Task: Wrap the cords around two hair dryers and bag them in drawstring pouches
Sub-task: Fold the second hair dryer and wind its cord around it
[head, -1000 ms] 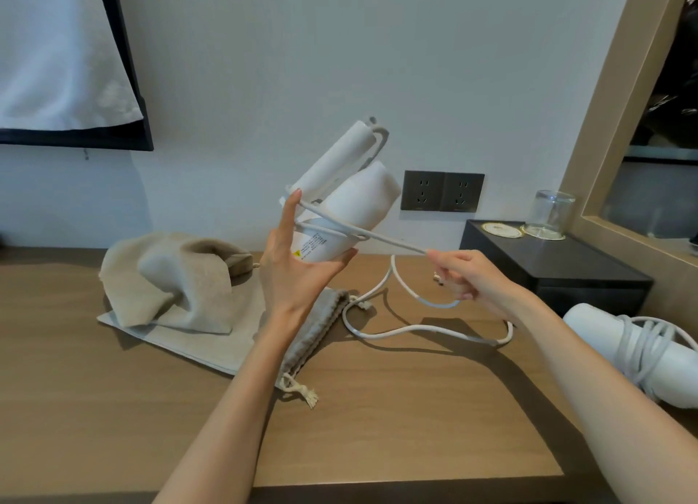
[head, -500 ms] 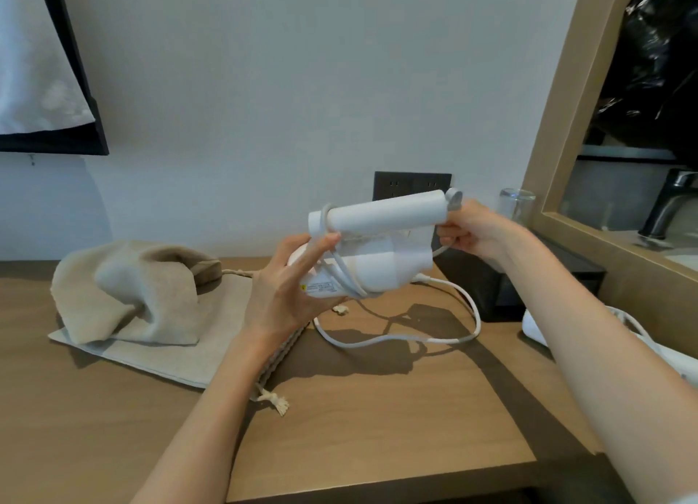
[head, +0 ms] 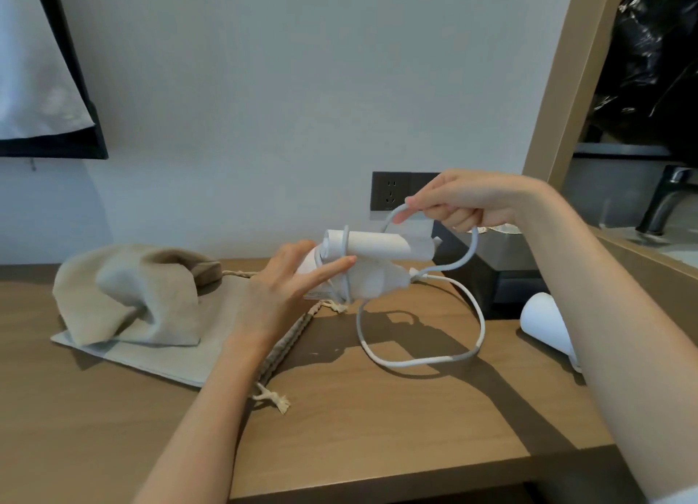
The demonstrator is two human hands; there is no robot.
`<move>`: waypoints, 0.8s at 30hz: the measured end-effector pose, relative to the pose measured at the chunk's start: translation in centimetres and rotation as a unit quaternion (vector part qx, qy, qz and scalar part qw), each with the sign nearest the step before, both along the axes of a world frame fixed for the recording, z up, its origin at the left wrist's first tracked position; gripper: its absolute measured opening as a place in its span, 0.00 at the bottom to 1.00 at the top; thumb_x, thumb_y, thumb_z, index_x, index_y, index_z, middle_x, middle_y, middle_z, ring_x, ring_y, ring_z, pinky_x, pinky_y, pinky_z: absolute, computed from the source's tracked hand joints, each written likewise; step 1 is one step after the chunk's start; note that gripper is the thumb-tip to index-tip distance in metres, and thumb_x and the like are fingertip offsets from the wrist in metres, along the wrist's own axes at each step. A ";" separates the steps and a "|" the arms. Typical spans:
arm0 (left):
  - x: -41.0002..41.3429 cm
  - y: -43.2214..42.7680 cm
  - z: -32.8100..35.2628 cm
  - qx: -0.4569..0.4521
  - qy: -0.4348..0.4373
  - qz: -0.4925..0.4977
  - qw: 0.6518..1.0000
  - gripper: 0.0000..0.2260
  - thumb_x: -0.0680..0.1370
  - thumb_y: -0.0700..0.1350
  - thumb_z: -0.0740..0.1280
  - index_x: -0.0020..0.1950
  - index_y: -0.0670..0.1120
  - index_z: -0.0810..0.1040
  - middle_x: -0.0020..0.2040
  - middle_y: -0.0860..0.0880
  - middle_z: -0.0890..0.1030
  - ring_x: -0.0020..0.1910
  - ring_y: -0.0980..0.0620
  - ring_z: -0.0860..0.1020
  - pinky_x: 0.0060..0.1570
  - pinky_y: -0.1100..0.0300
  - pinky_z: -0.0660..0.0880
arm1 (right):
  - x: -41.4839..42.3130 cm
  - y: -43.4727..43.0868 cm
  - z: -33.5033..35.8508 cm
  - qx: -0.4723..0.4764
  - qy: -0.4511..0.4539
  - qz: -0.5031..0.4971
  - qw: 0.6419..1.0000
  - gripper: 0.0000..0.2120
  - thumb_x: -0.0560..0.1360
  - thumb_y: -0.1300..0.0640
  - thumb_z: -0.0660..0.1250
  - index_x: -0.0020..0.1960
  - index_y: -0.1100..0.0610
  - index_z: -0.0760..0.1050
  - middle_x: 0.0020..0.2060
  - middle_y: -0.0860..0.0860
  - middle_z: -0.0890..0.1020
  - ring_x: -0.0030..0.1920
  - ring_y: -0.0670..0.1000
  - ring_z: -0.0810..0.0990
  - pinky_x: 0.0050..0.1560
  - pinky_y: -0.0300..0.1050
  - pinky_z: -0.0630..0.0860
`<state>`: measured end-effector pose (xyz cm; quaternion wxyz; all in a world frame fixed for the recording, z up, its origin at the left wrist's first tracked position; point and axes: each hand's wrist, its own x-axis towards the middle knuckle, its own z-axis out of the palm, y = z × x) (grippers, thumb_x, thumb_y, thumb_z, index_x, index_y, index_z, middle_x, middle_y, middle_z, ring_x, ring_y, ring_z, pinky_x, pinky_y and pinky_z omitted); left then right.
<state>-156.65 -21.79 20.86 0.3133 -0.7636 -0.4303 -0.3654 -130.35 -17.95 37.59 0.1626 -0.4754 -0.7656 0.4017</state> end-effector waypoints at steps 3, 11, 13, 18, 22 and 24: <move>-0.4 -0.1 0.2 0.001 -0.007 0.047 0.999 0.40 0.66 0.31 0.72 0.70 0.62 0.65 0.55 0.44 0.74 0.47 0.45 0.76 0.24 0.55 0.74 | -0.4 -0.3 0.1 -0.056 -0.012 0.035 0.998 0.15 0.82 0.54 0.57 0.63 0.58 0.77 0.27 0.47 0.60 0.24 0.43 0.52 0.24 0.36 0.49; 0.2 -0.6 0.4 -0.029 0.028 0.079 0.996 0.44 0.65 0.29 0.70 0.71 0.64 0.62 0.52 0.46 0.72 0.44 0.44 0.77 0.22 0.56 0.72 | -4.0 -0.8 -1.9 -0.124 0.101 0.078 0.984 0.16 0.83 0.56 0.54 0.67 0.61 0.69 0.28 0.48 0.66 0.21 0.43 0.57 0.18 0.31 0.53; 0.5 -1.0 0.5 -0.044 0.044 0.085 0.994 0.43 0.65 0.29 0.69 0.71 0.63 0.62 0.50 0.44 0.75 0.44 0.44 0.77 0.22 0.58 0.69 | -5.1 -1.1 -2.2 -0.032 0.042 0.047 0.997 0.14 0.82 0.56 0.55 0.64 0.60 0.73 0.27 0.47 0.65 0.22 0.43 0.57 0.20 0.34 0.53; 0.7 -0.9 0.7 -0.128 -0.041 0.099 0.986 0.44 0.65 0.36 0.75 0.72 0.66 0.61 0.51 0.47 0.74 0.43 0.46 0.76 0.24 0.59 0.64 | -6.2 -1.5 -3.7 0.244 -0.086 0.017 0.966 0.15 0.82 0.55 0.53 0.57 0.54 0.79 0.32 0.49 0.69 0.30 0.46 0.65 0.31 0.37 0.62; 0.4 -0.7 0.8 -0.135 -0.080 0.115 0.981 0.43 0.67 0.41 0.76 0.72 0.68 0.58 0.49 0.49 0.72 0.39 0.47 0.74 0.23 0.61 0.61 | -6.7 -1.2 -5.0 0.309 -0.059 0.026 0.949 0.15 0.82 0.55 0.54 0.56 0.53 0.79 0.33 0.54 0.71 0.34 0.50 0.67 0.36 0.43 0.63; 0.4 -0.8 1.0 -0.140 -0.086 0.113 0.980 0.45 0.65 0.44 0.78 0.72 0.68 0.57 0.48 0.49 0.71 0.37 0.48 0.74 0.23 0.62 0.59 | -7.1 -1.0 -5.9 0.322 -0.054 0.030 0.945 0.14 0.82 0.54 0.54 0.57 0.53 0.78 0.31 0.54 0.73 0.33 0.50 0.68 0.34 0.43 0.61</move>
